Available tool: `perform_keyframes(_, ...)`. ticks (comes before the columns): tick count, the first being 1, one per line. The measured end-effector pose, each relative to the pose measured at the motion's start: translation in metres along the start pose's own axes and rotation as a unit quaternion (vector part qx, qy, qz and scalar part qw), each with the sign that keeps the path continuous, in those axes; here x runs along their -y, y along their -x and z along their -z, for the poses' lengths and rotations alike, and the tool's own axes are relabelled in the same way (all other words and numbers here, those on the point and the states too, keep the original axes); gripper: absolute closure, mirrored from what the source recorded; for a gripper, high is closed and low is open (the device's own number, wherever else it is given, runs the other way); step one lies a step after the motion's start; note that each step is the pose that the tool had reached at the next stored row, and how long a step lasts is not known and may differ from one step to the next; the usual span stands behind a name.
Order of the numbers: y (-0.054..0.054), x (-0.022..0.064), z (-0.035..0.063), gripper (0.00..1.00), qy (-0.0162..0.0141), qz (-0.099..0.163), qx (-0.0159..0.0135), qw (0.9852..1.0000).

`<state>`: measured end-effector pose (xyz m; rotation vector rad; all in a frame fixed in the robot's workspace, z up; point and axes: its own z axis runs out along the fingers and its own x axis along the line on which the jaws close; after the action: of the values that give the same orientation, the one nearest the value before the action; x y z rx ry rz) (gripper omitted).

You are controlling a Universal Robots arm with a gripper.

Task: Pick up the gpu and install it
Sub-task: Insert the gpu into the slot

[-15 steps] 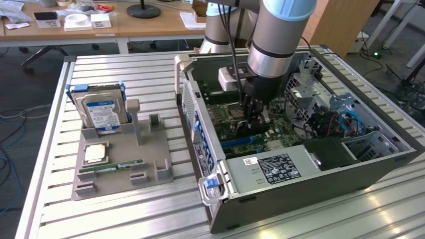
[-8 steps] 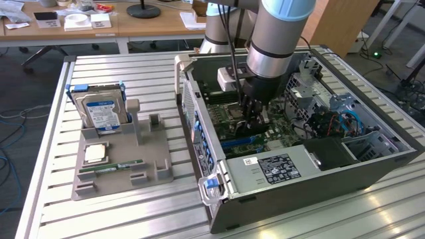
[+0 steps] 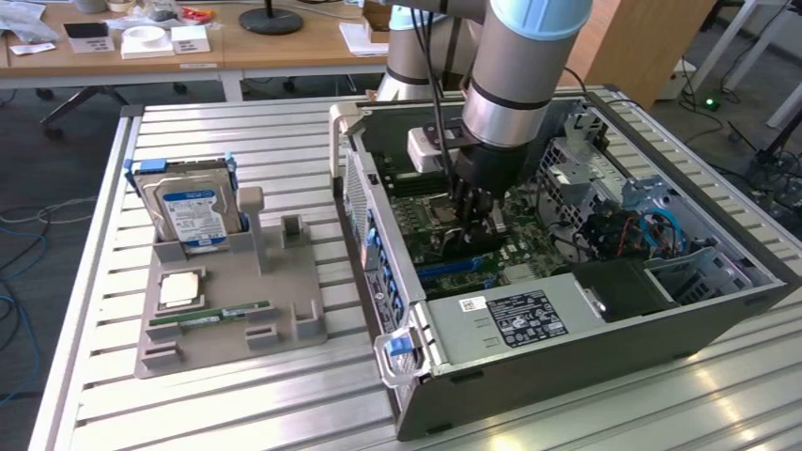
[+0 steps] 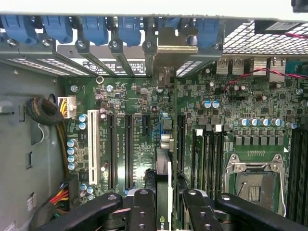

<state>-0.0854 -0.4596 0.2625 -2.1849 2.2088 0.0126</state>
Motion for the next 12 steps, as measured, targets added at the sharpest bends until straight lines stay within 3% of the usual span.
perform_keyframes(12, 0.0001, -0.0025, -0.0033, 0.74, 0.0000, 0.000, -0.0001, 1.0000)
